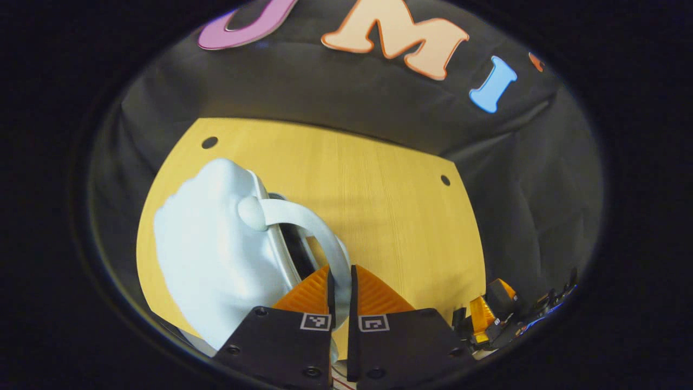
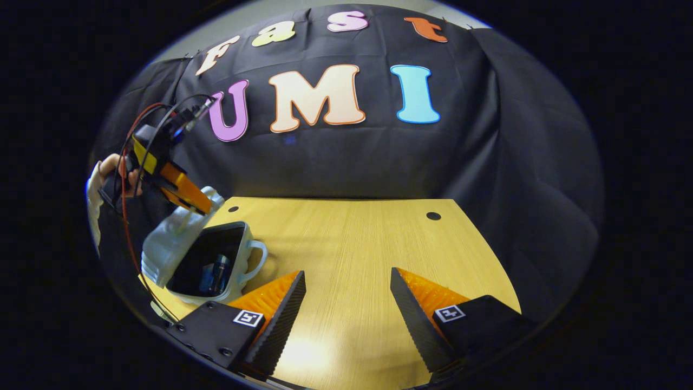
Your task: First open the suitcase, pack the skin care products into it, and then close the suitcase.
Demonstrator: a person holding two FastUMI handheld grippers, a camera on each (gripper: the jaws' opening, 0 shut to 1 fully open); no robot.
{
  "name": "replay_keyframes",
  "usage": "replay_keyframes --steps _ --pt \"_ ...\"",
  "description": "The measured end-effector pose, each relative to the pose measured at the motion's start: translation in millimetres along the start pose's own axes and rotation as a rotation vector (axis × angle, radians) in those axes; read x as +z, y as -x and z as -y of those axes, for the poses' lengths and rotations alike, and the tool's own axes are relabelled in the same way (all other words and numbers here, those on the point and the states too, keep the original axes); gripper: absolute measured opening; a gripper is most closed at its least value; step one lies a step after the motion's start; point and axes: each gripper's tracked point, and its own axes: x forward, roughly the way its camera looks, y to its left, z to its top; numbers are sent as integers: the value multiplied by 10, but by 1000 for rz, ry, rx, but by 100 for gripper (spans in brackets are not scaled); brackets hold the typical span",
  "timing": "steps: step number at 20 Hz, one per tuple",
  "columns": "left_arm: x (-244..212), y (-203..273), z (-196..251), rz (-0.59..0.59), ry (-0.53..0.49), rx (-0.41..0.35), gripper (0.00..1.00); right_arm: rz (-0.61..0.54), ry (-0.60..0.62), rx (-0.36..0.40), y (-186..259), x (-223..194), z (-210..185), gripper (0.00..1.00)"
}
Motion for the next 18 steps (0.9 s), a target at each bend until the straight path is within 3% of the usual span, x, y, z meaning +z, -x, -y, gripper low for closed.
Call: replay_keyframes --steps 2,5,8,10,14,18 --pt "-74 -279 29 -50 -12 9 5 0 -11 -14 24 -7 41 99" --pt "-174 -484 47 -105 -30 24 7 9 -25 -35 55 34 120 95" --pt "-205 -528 87 -133 -41 12 11 19 -38 -64 64 82 211 95" --pt "-221 -500 187 -133 -68 -6 8 29 -46 -82 83 128 247 95" --pt "-237 -434 290 -95 -129 8 91 51 -55 -102 126 167 261 99" --pt "-277 -279 476 -43 -172 -14 90 64 -51 -115 206 175 257 99"
